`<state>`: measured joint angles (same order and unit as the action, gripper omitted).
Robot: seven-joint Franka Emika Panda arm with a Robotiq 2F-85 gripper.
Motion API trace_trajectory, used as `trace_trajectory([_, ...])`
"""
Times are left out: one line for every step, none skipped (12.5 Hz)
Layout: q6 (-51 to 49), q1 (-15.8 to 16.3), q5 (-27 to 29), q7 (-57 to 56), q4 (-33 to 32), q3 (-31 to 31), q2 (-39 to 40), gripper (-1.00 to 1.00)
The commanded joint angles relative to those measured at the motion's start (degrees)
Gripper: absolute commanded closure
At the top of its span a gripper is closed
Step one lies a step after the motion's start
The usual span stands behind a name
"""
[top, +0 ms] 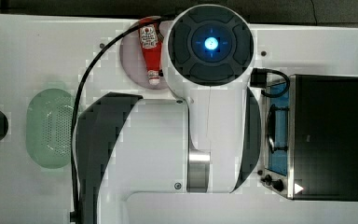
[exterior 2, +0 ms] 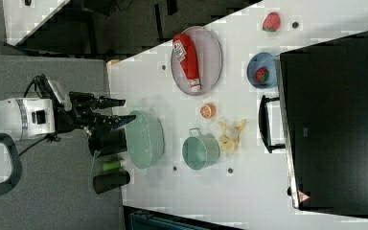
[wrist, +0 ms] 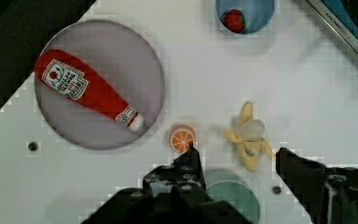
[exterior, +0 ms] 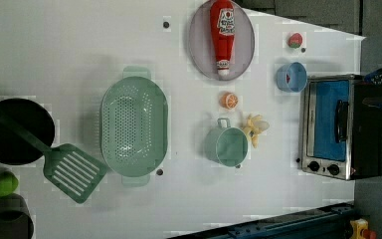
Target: Pick banana from table and place on oven.
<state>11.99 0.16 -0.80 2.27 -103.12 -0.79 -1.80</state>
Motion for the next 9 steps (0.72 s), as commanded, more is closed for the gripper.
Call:
trace_trajectory([-8.7,-0.9,-0.3,-1.4,-12.1,-2.1,-22.1,-0.59])
trace_trajectory([-8.7,-0.9,-0.3,-1.4,-12.1,-2.0,-22.1,-0.8])
trace_trajectory([-8.7,-0.9,-0.3,-1.4,-12.2,-2.1,-22.1,-0.99])
trace_trajectory([-8.7,-0.9,-0.3,-1.4,-12.3,-2.1,-22.0,-1.0])
trace_trajectory([-8.7,-0.9,-0.3,-1.4,-12.6,-2.1,-21.7,-1.0])
trace_trajectory([-8.7,-0.9,-0.3,-1.4,-13.3,-2.1,-21.1,-1.0])
trace_trajectory([-8.4,-0.9,-0.3,-1.4,-14.3,-2.0,-20.2,-1.0])
trace_trajectory([-7.2,-0.9,-0.3,-1.4,-15.5,-2.0,-18.9,-1.0])
trace_trajectory([-4.8,-0.9,-0.3,-1.4,-16.9,-2.0,-17.4,-1.0])
